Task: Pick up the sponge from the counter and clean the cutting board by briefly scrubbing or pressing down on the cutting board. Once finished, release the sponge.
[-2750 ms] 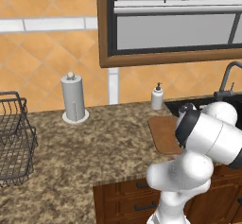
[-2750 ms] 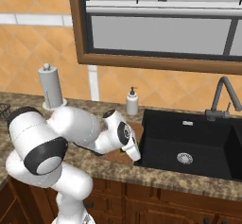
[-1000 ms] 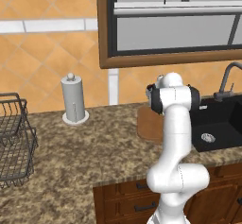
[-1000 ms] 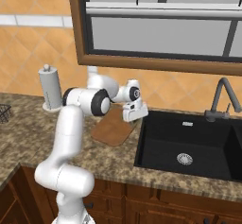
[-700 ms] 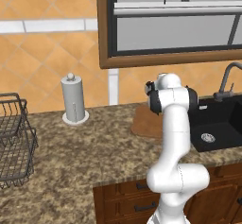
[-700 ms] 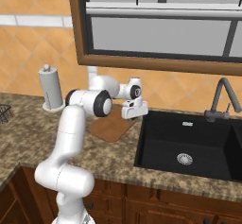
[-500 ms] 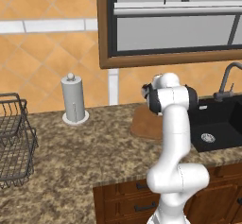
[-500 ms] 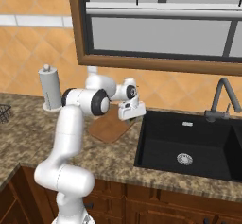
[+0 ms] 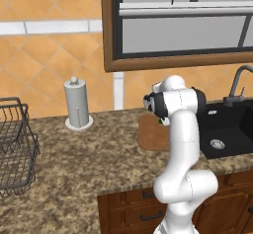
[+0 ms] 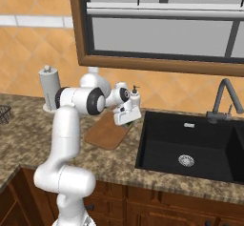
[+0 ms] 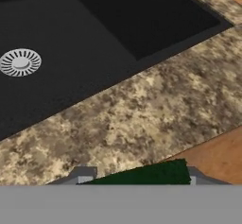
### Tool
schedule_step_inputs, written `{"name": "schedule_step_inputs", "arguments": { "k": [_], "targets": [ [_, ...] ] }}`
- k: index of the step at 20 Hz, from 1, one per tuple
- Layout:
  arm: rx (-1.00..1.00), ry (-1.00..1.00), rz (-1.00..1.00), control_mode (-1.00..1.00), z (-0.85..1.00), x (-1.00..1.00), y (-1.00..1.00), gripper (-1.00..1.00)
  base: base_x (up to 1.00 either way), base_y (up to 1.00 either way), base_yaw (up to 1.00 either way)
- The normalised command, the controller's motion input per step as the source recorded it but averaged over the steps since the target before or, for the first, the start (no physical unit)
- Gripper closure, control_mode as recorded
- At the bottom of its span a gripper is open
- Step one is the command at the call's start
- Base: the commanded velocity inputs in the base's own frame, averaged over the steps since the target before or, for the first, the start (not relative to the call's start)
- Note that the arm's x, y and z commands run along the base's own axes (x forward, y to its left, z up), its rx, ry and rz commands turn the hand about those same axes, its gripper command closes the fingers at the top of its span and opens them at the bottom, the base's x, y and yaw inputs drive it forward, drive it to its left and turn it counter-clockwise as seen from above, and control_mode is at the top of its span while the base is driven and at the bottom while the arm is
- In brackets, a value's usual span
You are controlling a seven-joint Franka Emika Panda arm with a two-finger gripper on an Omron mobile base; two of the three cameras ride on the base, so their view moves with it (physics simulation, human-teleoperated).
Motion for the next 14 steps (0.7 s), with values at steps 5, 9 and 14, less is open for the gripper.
{"name": "schedule_step_inputs", "arguments": {
  "k": [5,9,14],
  "targets": [
    [-0.12,0.04,0.0,-1.0,-1.0,-1.0,0.03,1.0,0.0,0.0,0.0],
    [-0.03,0.01,0.01,-1.0,-1.0,-1.0,-0.12,1.0,0.0,0.0,0.0],
    [0.0,-0.06,0.02,-1.0,-0.68,-1.0,-0.1,1.0,0.0,0.0,0.0]
  ]
}}
